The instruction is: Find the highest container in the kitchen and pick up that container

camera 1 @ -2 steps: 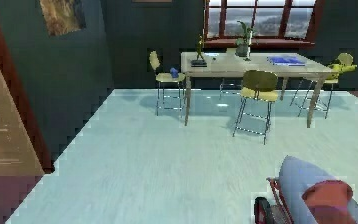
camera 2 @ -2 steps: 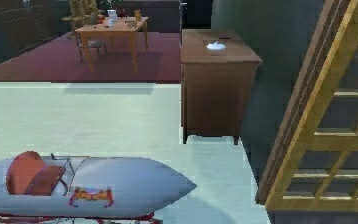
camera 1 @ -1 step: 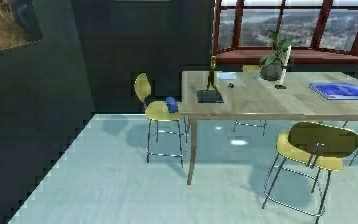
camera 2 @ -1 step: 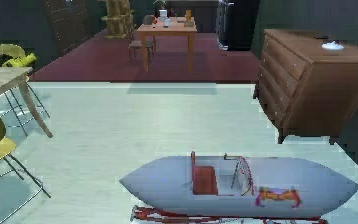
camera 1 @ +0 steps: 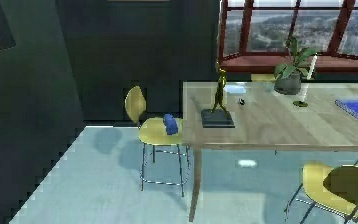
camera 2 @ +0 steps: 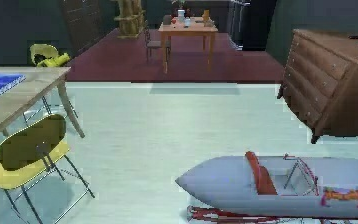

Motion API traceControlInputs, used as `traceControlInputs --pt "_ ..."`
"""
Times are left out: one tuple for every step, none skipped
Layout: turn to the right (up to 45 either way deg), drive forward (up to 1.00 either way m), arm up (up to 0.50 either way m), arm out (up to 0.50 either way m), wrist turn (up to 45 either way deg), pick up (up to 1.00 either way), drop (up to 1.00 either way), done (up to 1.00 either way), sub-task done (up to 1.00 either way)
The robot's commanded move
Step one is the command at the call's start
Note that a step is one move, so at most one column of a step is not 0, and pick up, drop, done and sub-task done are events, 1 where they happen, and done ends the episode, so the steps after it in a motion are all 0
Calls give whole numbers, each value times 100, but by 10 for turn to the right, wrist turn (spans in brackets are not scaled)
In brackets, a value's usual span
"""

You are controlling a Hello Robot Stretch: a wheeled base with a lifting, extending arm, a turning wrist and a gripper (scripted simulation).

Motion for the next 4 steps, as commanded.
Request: traceControlInputs --pt "420 0 0 0 0 0 0 0 0" --pt "0 10 0 0 0 0 0 0 0" --pt "210 0 0 0 0 0 0 0 0" --pt "0 60 0 0 0 0 0 0 0"
